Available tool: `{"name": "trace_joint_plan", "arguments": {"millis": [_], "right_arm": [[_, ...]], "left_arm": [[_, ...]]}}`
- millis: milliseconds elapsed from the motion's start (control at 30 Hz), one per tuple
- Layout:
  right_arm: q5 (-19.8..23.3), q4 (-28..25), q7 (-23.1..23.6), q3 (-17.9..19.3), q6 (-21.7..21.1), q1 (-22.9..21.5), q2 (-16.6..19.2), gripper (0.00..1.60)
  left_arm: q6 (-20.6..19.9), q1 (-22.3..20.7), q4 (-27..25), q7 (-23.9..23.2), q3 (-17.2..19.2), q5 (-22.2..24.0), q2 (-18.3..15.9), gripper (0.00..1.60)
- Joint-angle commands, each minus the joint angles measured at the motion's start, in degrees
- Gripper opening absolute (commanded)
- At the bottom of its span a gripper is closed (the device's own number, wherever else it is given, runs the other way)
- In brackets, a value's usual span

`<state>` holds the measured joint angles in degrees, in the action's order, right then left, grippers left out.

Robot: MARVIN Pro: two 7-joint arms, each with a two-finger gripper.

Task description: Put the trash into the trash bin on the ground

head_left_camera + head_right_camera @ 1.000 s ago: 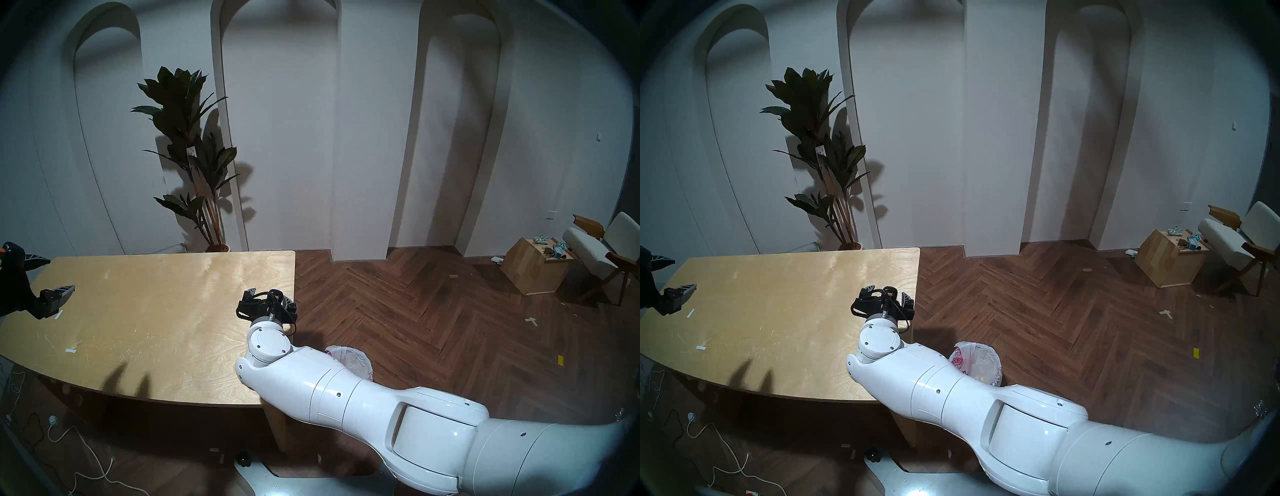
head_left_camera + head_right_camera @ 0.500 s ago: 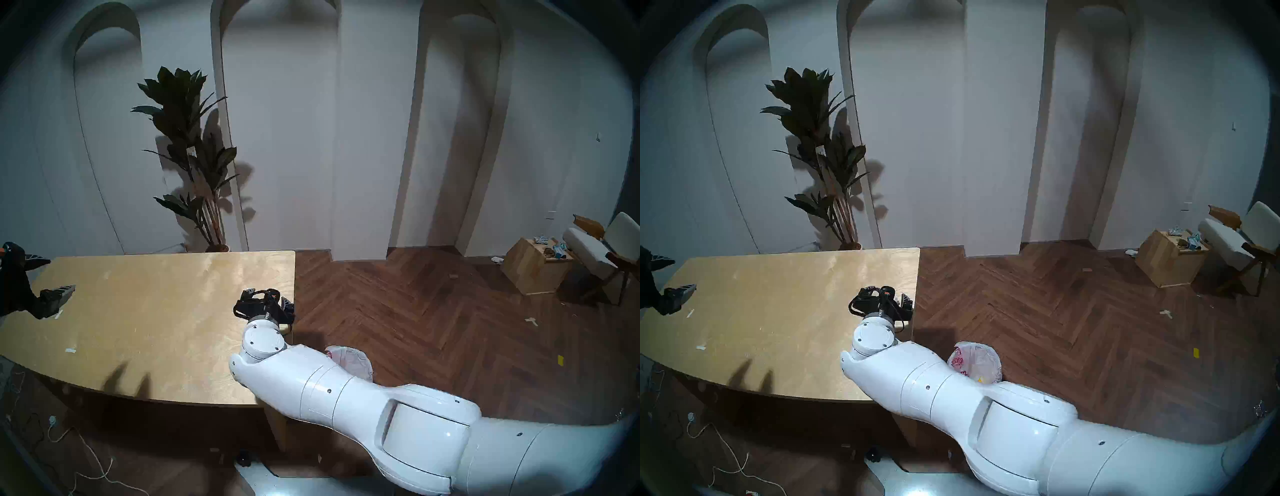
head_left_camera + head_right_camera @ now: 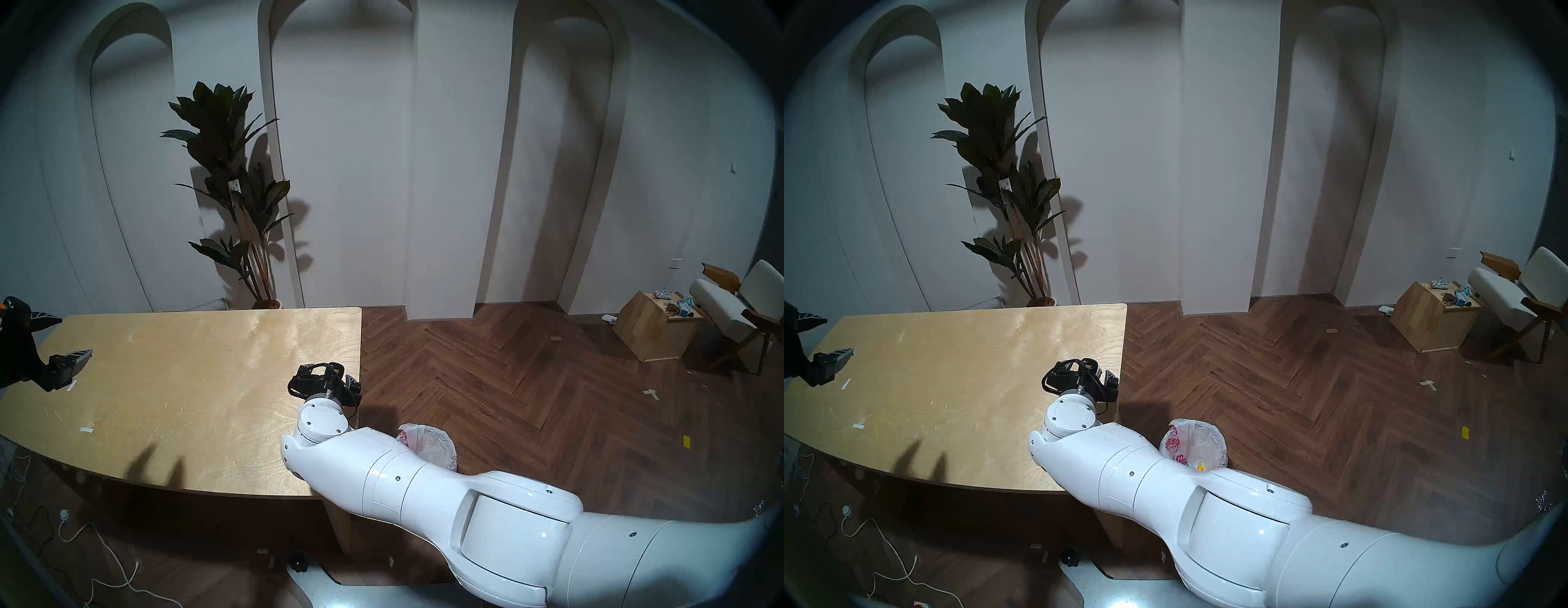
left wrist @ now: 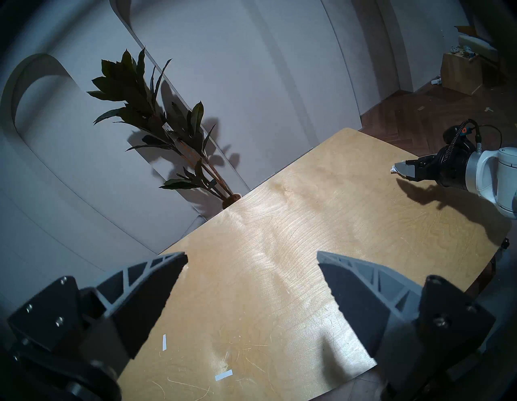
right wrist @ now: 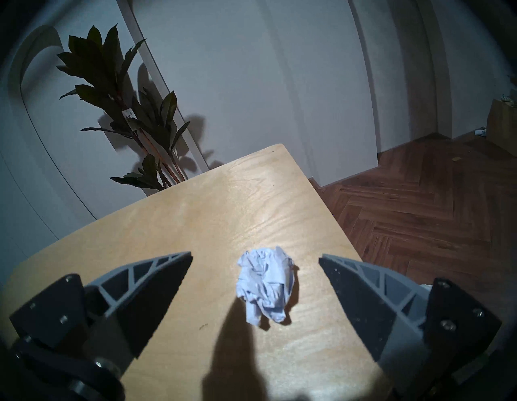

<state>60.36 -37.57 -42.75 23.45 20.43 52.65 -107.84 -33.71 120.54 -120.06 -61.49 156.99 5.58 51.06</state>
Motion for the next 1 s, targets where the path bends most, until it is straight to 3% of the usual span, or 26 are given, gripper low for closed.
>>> {"name": "trace_joint_plan", "arguments": {"millis": [0,967], "right_arm": [[0.8,1.8,1.4,-0.8,1.6,-2.0,-2.7,1.6],[10.4,14.7,7.1,-7.7,5.7,-7.0,-7.2,1.6]], "left_arm": [[-0.1,-0.2,-0.2,-0.1,0.4,0.1,-0.5,1.6],[-0.1,-0.2,-0.2,-0.1,0.3,0.0,-0.5,1.6]]}}
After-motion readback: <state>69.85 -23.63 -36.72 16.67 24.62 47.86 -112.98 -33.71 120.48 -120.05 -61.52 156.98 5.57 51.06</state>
